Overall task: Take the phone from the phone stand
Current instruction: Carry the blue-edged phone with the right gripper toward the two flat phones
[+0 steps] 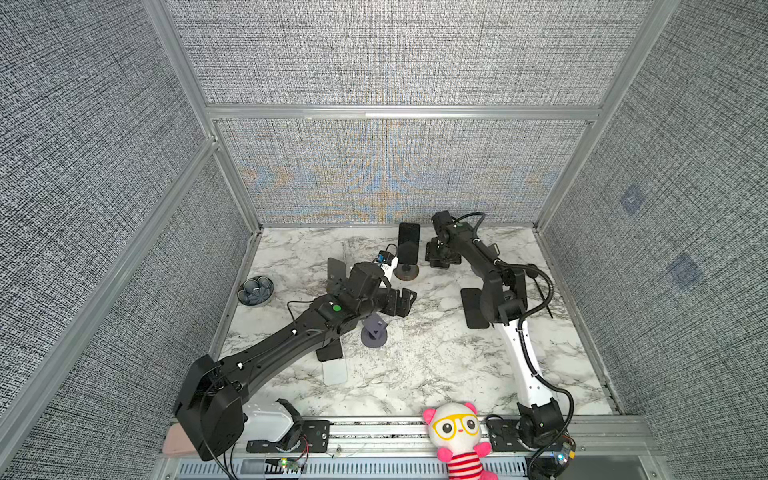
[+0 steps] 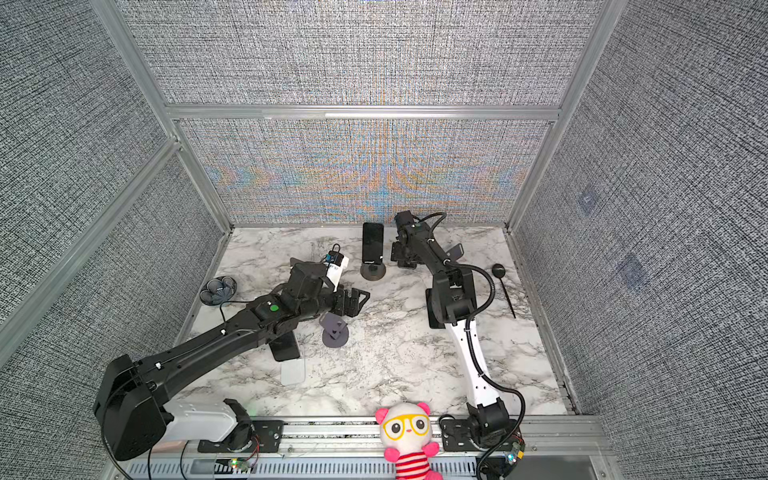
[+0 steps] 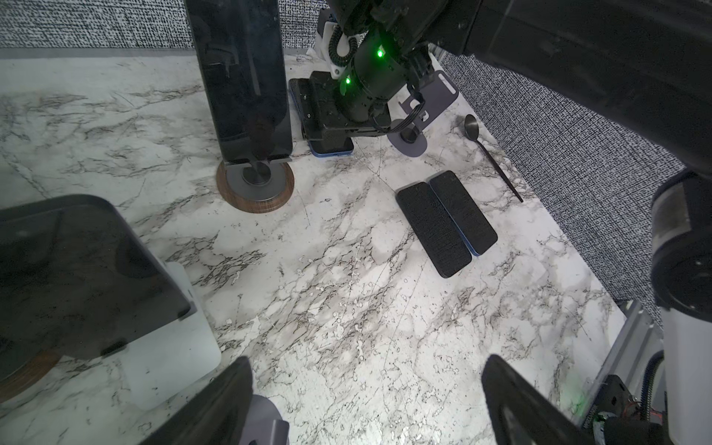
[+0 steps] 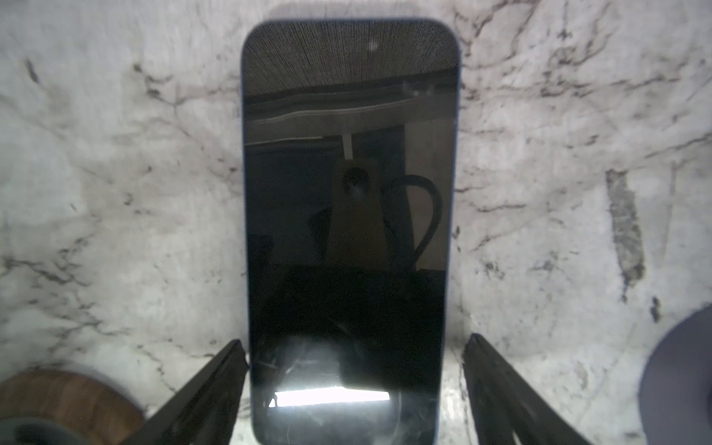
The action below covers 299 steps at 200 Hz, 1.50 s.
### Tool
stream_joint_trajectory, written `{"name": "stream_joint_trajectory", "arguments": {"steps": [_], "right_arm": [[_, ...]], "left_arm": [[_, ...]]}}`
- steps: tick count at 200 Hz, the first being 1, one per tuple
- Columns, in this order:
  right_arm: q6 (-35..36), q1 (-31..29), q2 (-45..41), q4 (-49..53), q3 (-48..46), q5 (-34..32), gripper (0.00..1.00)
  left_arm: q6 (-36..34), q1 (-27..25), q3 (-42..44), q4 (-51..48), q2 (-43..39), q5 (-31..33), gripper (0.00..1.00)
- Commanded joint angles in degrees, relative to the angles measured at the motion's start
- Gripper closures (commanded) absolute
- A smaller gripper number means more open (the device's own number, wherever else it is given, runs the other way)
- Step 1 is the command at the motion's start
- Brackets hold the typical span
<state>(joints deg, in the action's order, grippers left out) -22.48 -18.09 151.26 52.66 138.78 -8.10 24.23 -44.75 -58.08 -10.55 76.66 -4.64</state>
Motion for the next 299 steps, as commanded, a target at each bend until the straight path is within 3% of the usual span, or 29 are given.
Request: {"name": "stream_joint_trajectory", "arguments": {"steps": [1, 45, 110, 222, 299], "right_arm": [[-1.1, -0.2, 2.8, 14.2, -0.4, 5.3, 0.17], [-1.1, -0.2, 1.6, 16.4, -1.6, 5.7, 0.27], [-0.6, -0.2, -1.9, 15.9, -6.6, 5.9, 0.35], [-2.3, -3.8, -17.4, 9.1, -31.2, 7.0, 0.42], [-7.3, -7.7, -27.7, 3.3, -48.4, 8.0, 0.42]], "left_arm": [[-0.5, 0.1, -0.3, 0.7, -0.1, -0.2, 0.06], [-0.5, 0.1, 0.1, 0.6, -0.8, 0.1, 0.06], [-0.7, 0.1, -0.1, 0.4, -0.8, 0.2, 0.06], [-0.1, 0.1, 0.7, 1.5, -0.5, -0.2, 0.06], [-0.2, 0.1, 2.3, 2.0, -1.7, -1.1, 0.06]]}}
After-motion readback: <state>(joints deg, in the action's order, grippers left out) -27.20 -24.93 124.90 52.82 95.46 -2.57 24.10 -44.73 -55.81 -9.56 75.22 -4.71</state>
